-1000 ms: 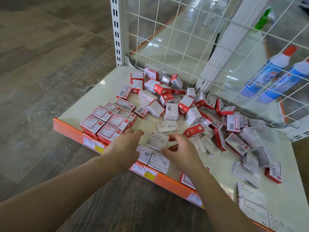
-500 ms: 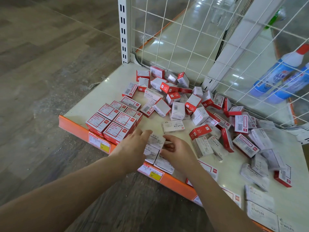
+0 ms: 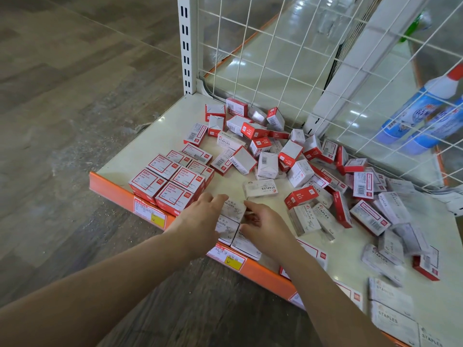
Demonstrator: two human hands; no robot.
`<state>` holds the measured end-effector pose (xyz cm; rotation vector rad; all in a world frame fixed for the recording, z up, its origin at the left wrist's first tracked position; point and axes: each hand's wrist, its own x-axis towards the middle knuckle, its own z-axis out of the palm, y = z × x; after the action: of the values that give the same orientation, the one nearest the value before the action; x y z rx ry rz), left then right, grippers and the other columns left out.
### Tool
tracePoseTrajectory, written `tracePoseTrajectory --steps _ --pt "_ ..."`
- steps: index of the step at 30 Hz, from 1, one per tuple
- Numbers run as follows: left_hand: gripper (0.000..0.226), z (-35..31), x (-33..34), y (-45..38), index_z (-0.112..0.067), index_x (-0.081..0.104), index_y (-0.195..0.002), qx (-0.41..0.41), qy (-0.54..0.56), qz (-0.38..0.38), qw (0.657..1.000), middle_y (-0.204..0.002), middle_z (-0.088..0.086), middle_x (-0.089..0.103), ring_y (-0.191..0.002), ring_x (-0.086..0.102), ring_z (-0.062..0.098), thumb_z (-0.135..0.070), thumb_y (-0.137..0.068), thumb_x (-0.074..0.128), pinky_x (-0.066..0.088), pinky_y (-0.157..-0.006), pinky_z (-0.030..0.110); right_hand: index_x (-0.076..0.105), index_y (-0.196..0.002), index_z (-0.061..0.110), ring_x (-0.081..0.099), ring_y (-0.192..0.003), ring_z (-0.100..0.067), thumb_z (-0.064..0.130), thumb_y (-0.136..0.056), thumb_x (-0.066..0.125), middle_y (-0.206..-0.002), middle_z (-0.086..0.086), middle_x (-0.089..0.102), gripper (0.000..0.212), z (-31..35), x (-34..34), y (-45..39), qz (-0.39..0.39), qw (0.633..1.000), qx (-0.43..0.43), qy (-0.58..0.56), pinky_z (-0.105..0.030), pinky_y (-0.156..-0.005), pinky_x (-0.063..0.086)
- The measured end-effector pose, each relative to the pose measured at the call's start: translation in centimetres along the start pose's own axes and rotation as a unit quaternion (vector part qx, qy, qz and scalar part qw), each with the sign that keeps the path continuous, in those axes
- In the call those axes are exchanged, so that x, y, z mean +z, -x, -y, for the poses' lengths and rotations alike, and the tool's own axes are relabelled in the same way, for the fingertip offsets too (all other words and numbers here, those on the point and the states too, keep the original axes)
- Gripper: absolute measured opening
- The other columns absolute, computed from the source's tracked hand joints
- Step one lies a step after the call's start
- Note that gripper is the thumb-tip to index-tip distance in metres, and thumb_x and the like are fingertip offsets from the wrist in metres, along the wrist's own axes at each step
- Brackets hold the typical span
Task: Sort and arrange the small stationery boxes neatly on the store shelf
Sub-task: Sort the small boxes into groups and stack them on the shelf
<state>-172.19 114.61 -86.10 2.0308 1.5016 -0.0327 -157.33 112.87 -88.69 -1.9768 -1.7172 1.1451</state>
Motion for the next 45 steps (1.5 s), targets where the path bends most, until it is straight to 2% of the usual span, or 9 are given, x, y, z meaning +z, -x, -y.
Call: tracePoseTrajectory --steps 3,9,15,19,22,27,32,40,45 --pt "0.069 -0.1 0.0 0.1 -0.026 0.017 -0.146 0.012 -0.013 -0.017 1.0 -0.147 0.0 0.026 -0.131 0.035 0.018 -0.013 -0.09 0.056 0.041 -0.1 0.03 0.039 -0.14 0.018 0.049 -0.12 -0.013 0.017 -0.091 0.052 -0.133 0.003 0.049 0.051 -0.1 -0.6 0.5 -0.038 0.999 0.0 -0.018 -0.024 -0.095 0.041" --pt "0.056 -0.8 0.0 -0.2 -0.03 0.028 -0.143 0.067 -0.049 -0.016 0.996 -0.147 -0.01 0.024 -0.137 0.023 0.013 -0.019 -0.093 0.05 0.032 -0.108 0.031 0.053 -0.126 0.019 0.051 -0.102 -0.006 0.01 -0.089 0.053 -0.12 0.003 0.057 0.038 -1.4 -2.6 1.2 -0.135 0.99 -0.005 -0.025 -0.018 -0.085 0.042" --pt "0.043 -2.0 0.8 -0.7 -0.025 0.039 -0.137 0.069 -0.075 -0.016 0.995 -0.14 -0.006 0.035 -0.127 0.035 0.016 -0.026 -0.095 0.046 0.039 -0.103 0.034 0.062 -0.107 0.018 0.054 -0.092 -0.006 0.004 -0.087 0.056 -0.102 0.007 0.06 0.025 -3.2 -4.6 1.6 -0.235 0.971 0.003 -0.041 -0.01 -0.075 0.041" --pt "0.039 -2.4 1.0 -1.2 -0.022 0.042 -0.134 0.047 -0.094 -0.017 0.994 -0.134 -0.004 0.037 -0.122 0.039 0.016 -0.032 -0.096 0.044 0.044 -0.097 0.032 0.062 -0.111 0.016 0.055 -0.099 -0.011 0.004 -0.084 0.058 -0.111 0.0 0.06 0.03 -4.7 -6.2 0.6 -0.3 0.954 0.017 -0.013 -0.014 -0.079 0.042" --pt "0.038 -2.4 1.1 -1.6 -0.022 0.044 -0.131 0.039 -0.108 -0.021 0.993 -0.129 -0.003 0.04 -0.12 0.039 0.017 -0.034 -0.096 0.042 0.046 -0.094 0.033 0.056 -0.125 0.017 0.053 -0.114 -0.016 0.007 -0.085 0.058 -0.123 0.0 0.056 0.041 -5.3 -7.3 -0.5 -0.273 0.961 0.034 0.018 -0.03 -0.097 0.043" --pt "0.035 -2.6 0.9 -2.0 -0.021 0.048 -0.129 0.035 -0.108 -0.025 0.993 -0.124 -0.003 0.044 -0.115 0.042 0.016 -0.034 -0.097 0.039 0.047 -0.092 0.034 0.043 -0.138 0.02 0.045 -0.125 -0.018 0.005 -0.092 0.049 -0.137 -0.001 0.047 0.049 -5.2 -8.2 -1.2 -0.208 0.977 0.05 0.021 -0.029 -0.103 0.034" --pt "0.035 -2.5 1.0 -2.0 -0.022 0.049 -0.129 0.036 -0.093 -0.034 0.994 -0.123 -0.005 0.045 -0.112 0.042 0.014 -0.032 -0.097 0.04 0.048 -0.091 0.033 0.06 -0.122 0.014 0.056 -0.109 -0.019 0.014 -0.089 0.059 -0.116 -0.004 0.06 0.033 -5.5 -8.1 -2.0 -0.198 0.978 0.04 0.049 -0.021 -0.085 0.037" --pt "0.039 -1.7 1.1 -1.8 -0.027 0.047 -0.134 0.03 -0.015 -0.041 0.999 -0.131 -0.011 0.043 -0.12 0.041 0.01 -0.03 -0.095 0.045 0.049 -0.092 0.031 0.058 -0.116 0.013 0.048 -0.111 -0.025 0.024 -0.091 0.056 -0.115 -0.006 0.052 0.028 -5.4 -7.0 -2.1 -0.243 0.966 0.017 0.084 -0.031 -0.088 0.039" --pt "0.036 -1.6 0.7 -1.6 -0.024 0.05 -0.131 0.011 0.077 -0.085 0.993 -0.131 -0.005 0.049 -0.113 0.051 0.013 -0.028 -0.095 0.047 0.047 -0.094 0.03 0.059 -0.114 0.011 0.05 -0.098 -0.013 0.021 -0.09 0.058 -0.112 -0.004 0.053 0.026 -4.7 -7.2 -0.6 -0.317 0.945 -0.05 0.058 -0.007 -0.067 0.032"
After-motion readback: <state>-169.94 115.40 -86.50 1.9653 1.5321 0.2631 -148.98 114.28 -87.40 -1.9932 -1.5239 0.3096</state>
